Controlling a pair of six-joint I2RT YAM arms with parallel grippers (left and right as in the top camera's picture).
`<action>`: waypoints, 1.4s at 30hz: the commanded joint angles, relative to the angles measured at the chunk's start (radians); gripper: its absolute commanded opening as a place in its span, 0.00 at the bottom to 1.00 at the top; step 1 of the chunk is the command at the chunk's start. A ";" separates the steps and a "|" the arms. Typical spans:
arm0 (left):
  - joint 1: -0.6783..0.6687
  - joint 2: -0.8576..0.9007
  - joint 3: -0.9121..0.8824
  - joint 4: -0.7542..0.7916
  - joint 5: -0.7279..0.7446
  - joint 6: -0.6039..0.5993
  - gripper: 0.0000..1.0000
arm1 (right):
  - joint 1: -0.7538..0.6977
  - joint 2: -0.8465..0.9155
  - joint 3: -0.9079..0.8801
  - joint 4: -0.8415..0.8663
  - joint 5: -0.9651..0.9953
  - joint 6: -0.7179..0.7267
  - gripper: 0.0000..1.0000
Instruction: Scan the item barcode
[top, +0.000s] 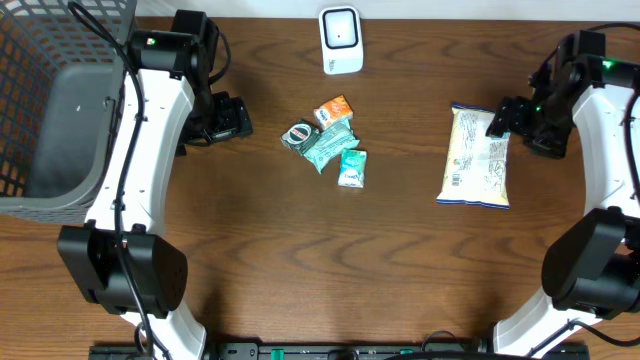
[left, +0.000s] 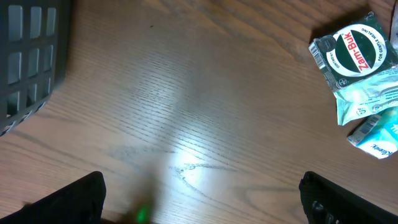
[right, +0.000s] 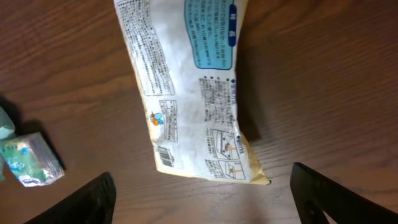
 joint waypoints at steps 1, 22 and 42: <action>0.000 -0.017 -0.002 -0.002 0.002 -0.006 0.98 | 0.018 0.002 -0.013 -0.002 -0.006 -0.004 0.84; 0.000 -0.017 -0.002 -0.002 0.002 -0.006 0.98 | 0.024 0.002 -0.013 -0.002 -0.006 -0.004 0.84; 0.000 -0.017 -0.002 -0.002 0.002 -0.006 0.97 | 0.049 0.001 -0.013 0.000 -0.025 -0.008 0.86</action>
